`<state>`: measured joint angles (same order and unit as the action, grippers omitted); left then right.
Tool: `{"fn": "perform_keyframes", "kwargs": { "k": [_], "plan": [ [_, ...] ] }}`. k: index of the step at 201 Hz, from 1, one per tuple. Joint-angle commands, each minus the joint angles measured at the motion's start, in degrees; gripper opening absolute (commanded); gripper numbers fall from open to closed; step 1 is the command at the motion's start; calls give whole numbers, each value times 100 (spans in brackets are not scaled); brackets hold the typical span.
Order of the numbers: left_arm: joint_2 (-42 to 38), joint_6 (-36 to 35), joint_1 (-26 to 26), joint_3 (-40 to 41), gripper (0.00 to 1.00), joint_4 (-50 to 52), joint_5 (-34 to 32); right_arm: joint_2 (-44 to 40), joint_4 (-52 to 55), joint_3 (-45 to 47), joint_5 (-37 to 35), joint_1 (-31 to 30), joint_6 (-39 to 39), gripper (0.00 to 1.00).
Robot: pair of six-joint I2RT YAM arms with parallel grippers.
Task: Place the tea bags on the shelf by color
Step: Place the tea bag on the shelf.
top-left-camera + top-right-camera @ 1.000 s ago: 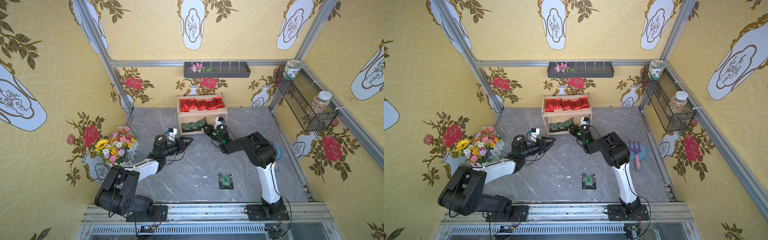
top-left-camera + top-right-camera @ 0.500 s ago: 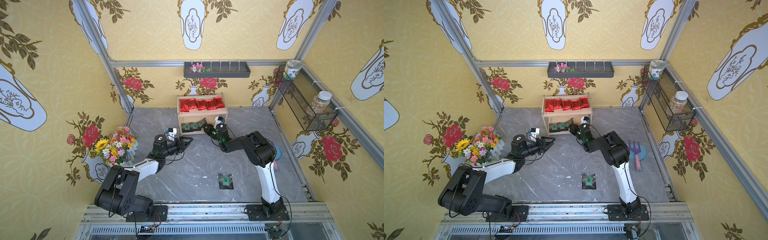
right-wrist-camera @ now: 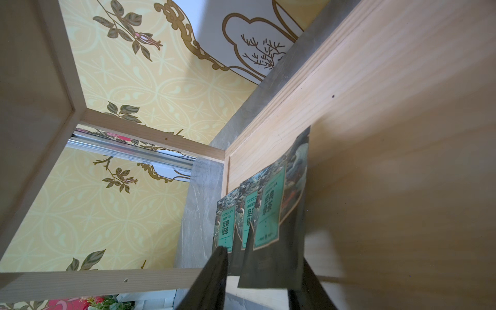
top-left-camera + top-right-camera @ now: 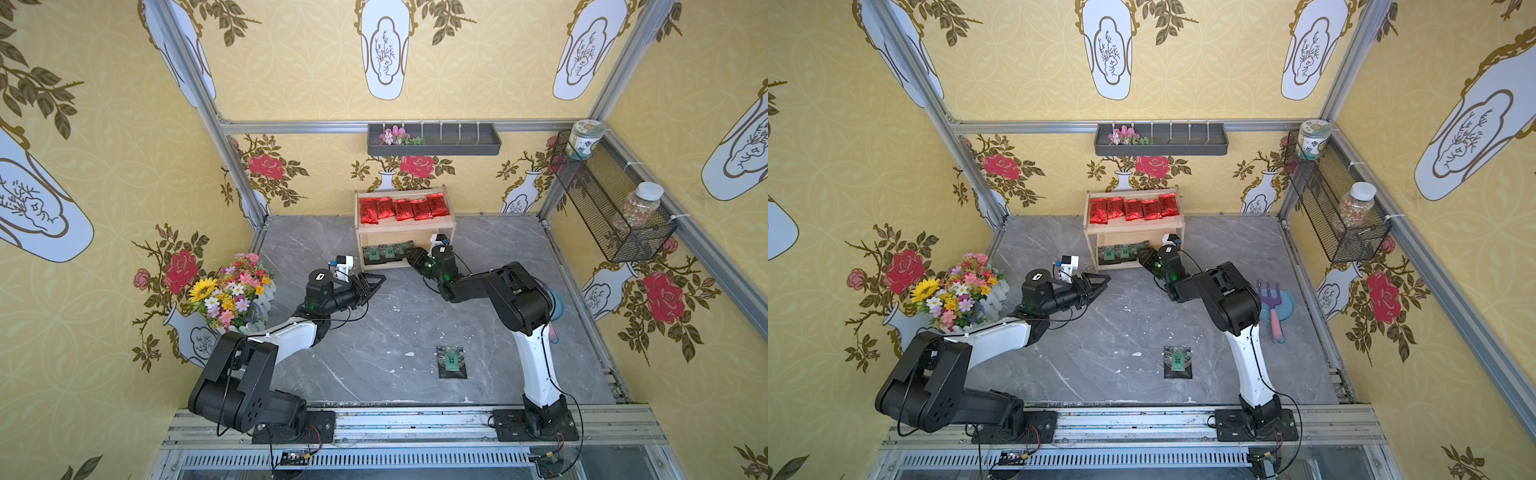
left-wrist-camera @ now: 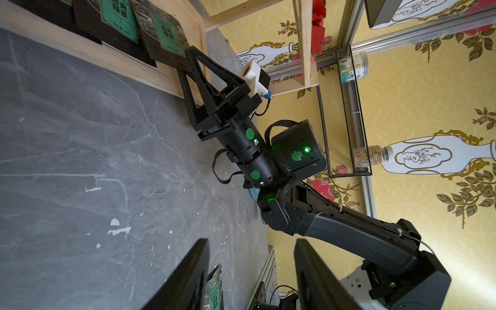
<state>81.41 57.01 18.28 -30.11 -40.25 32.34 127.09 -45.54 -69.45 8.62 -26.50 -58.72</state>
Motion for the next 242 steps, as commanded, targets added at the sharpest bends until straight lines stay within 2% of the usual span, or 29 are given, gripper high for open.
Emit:
{"fn": "perform_keyframes", "kwargs": {
  "k": [1, 15, 63, 191, 242],
  "plan": [
    [-10, -88, -18, -21, 56, 90, 22, -172, 496, -149, -141, 1, -26, 42],
    [2, -91, -20, -21, 56, 83, 23, -241, 839, -240, -188, 1, -33, 46],
    [7, -87, -18, -21, 56, 77, 24, -273, 1583, -472, -266, -14, -70, 47],
    [9, -90, -27, -3, 56, 69, -2, -326, 2148, -507, -259, -109, 30, 48],
    [-57, -155, -25, 14, 56, 137, -65, -365, 2905, -877, -143, -110, 460, 56]
  ]
}}
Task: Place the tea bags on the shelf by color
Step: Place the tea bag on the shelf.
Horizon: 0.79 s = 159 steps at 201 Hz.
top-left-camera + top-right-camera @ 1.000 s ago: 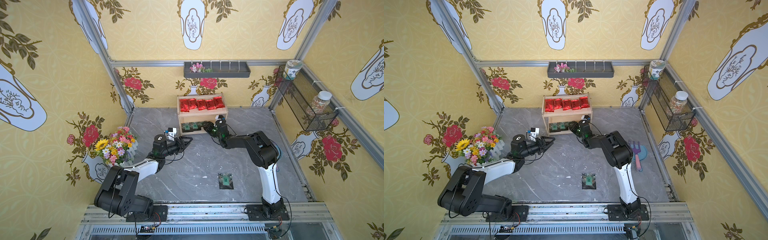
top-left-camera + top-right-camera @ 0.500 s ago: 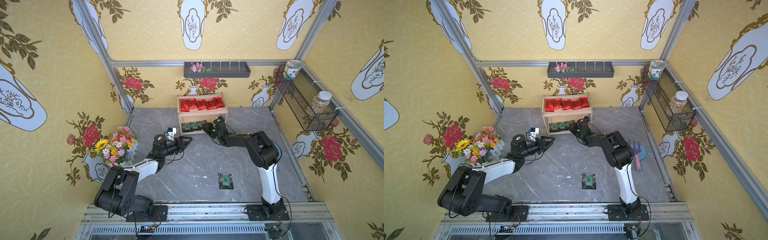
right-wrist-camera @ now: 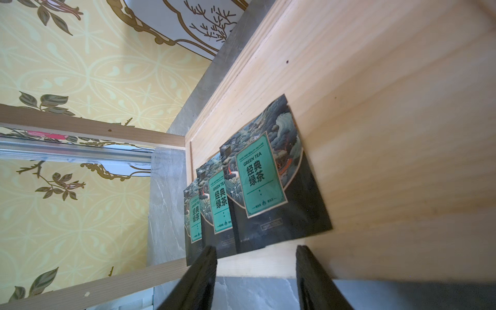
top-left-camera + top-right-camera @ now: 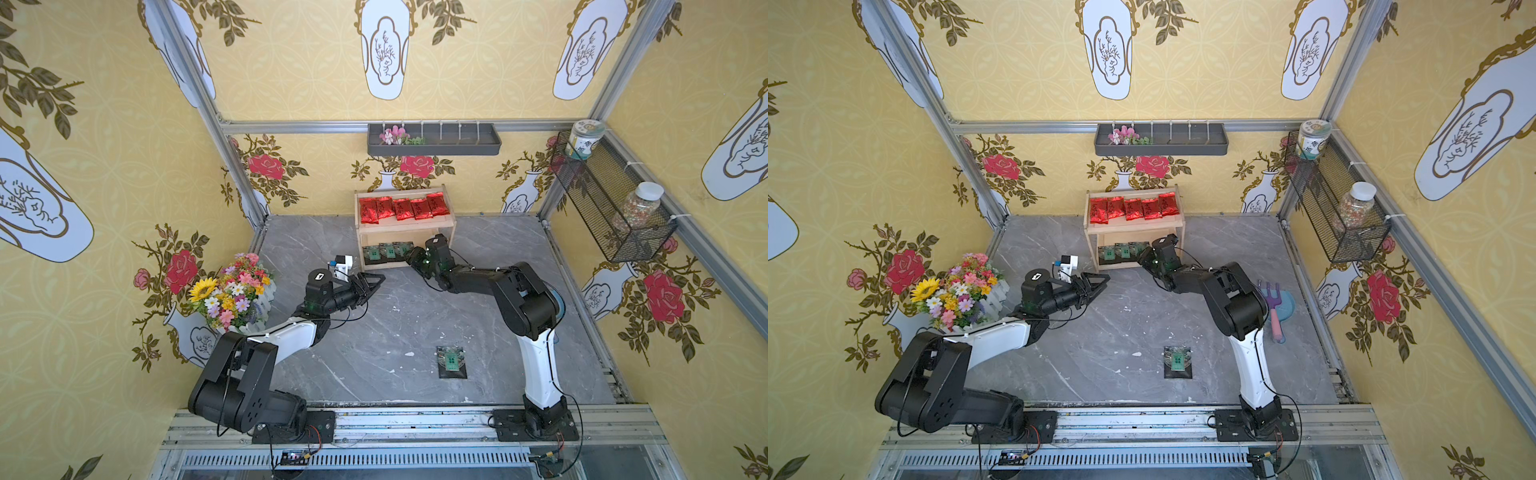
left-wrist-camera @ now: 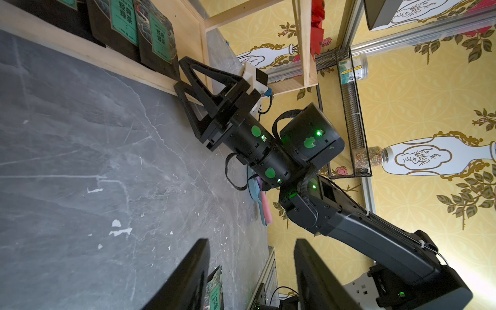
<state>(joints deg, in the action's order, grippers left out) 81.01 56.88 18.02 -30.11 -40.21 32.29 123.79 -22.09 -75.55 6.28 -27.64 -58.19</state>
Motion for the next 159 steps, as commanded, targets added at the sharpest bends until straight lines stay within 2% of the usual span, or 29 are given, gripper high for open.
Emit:
{"fn": "perform_keyframes", "kwargs": {
  "k": [1, 26, 63, 122, 159],
  "plan": [
    [-16, -142, -4, 14, 56, 139, -58, -32, 575, -285, 109, 4, 424, 56],
    [-13, -190, 0, -21, 56, 201, -77, 7, 1299, -676, 330, -22, 797, 58],
    [-46, -339, -3, -48, 56, 467, -272, -167, 1959, -794, 364, -75, 1104, 63],
    [191, -441, 0, -232, 56, 627, -433, -463, 2226, -612, 344, -93, 1525, 70],
    [305, -468, -5, -284, 56, 688, -548, -499, 2282, -558, 337, -101, 1731, 70]
  ]
}}
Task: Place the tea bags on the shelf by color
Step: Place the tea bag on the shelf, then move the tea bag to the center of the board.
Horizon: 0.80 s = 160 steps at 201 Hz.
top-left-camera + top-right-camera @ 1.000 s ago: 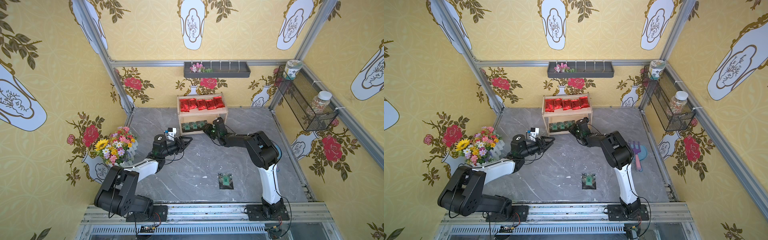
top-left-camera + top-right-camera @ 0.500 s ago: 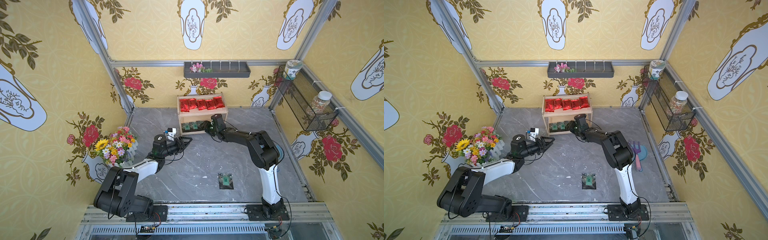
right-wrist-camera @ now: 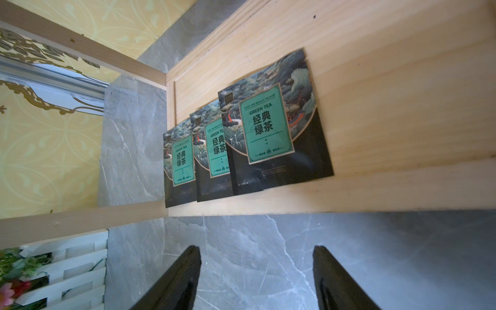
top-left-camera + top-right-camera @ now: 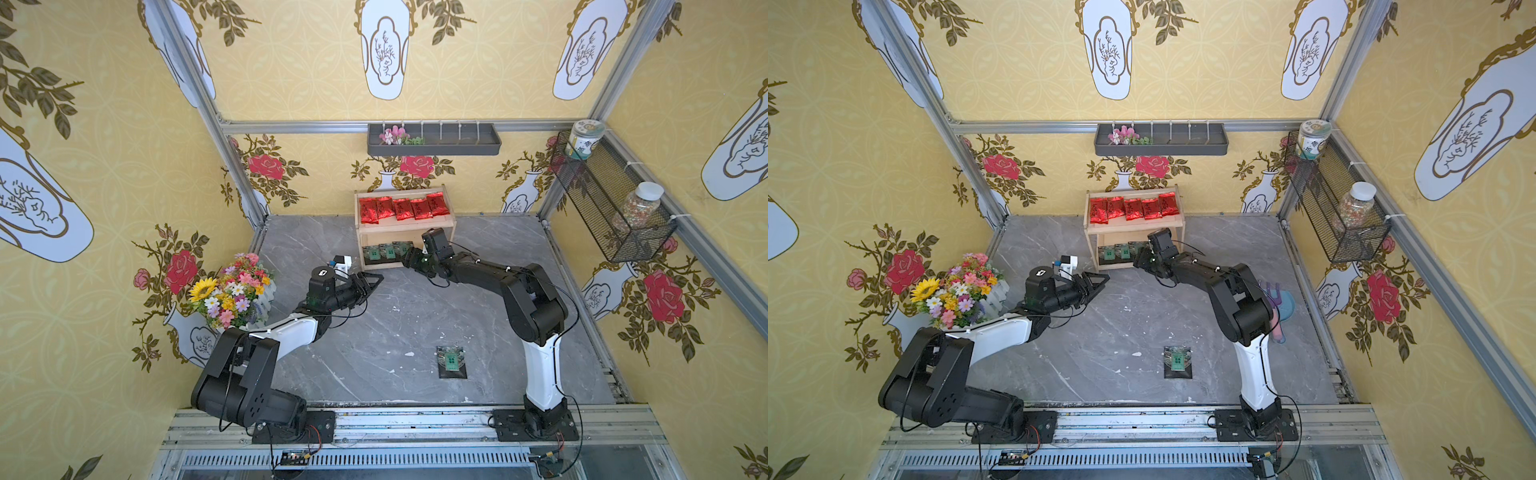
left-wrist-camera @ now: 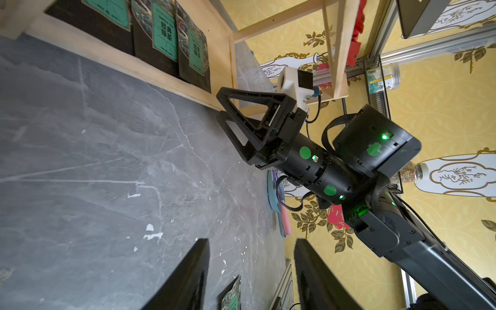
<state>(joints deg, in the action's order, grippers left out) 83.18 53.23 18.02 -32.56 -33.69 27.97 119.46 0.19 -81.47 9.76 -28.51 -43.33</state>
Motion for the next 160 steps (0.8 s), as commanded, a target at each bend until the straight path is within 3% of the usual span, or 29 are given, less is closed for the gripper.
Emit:
{"fn": "perform_keyframes", "kwargs": {
  "k": [1, 25, 50, 107, 132, 160],
  "plan": [
    [91, -103, -7, -35, 56, 38, -120, -69, 57, 39, -14, -14, 254, 70],
    [190, -118, 0, -35, 56, 51, -168, -334, 142, 209, -45, -65, 469, 70],
    [252, -188, 75, 40, 56, 57, -215, -1083, 650, 708, -530, -358, 949, 70],
    [214, -546, 659, 141, 62, 432, -465, -2978, 2802, 2342, -1645, -1137, 1212, 70],
    [211, -716, 772, 125, 64, 570, -370, -3652, 3422, 2974, -1542, -1404, 900, 70],
    [370, -791, 1022, 89, 65, 567, -75, -4343, 3406, 3674, -1104, -1502, 512, 71]
  ]
}}
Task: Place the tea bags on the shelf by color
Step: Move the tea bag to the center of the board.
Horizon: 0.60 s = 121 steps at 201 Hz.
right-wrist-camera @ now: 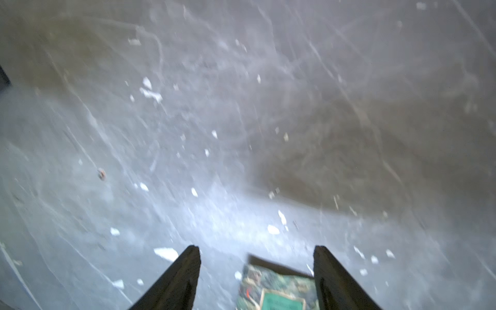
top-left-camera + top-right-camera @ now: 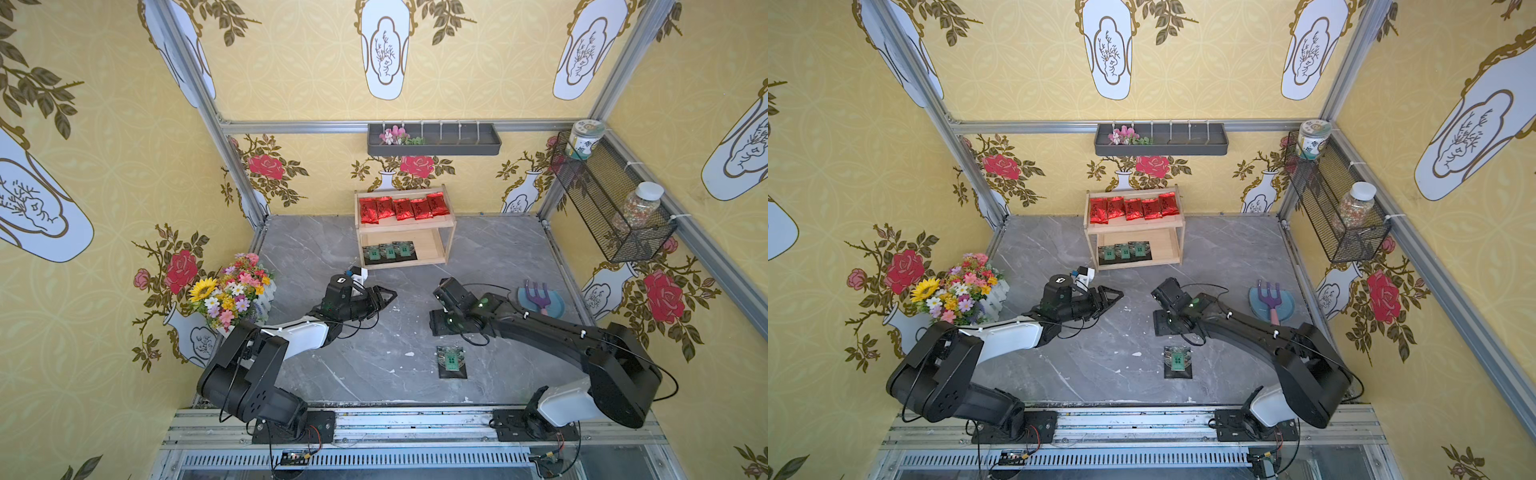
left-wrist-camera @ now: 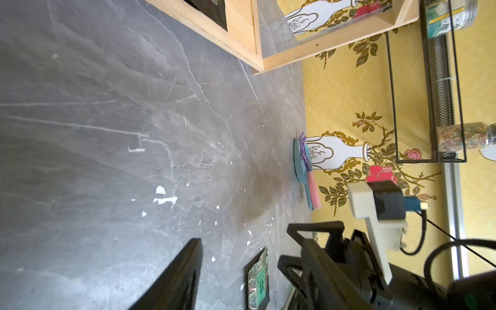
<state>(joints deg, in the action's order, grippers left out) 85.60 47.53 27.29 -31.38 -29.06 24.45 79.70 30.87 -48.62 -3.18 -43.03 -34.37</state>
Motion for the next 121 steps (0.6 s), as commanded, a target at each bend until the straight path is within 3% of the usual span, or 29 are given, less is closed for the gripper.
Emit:
{"fn": "perform_keyframes", "kwargs": {
  "k": [1, 70, 121],
  "plan": [
    [134, -228, 102, -32, 65, 103, 283, -390, 334, 415, 205, -49, -390, 71],
    [420, -358, 159, -106, 65, 225, 418, -1162, -28, 1424, 554, -439, -986, 66],
    [492, -358, 151, -98, 65, 216, 452, -758, -653, 1648, 482, -855, -1293, 57]
  ]
}}
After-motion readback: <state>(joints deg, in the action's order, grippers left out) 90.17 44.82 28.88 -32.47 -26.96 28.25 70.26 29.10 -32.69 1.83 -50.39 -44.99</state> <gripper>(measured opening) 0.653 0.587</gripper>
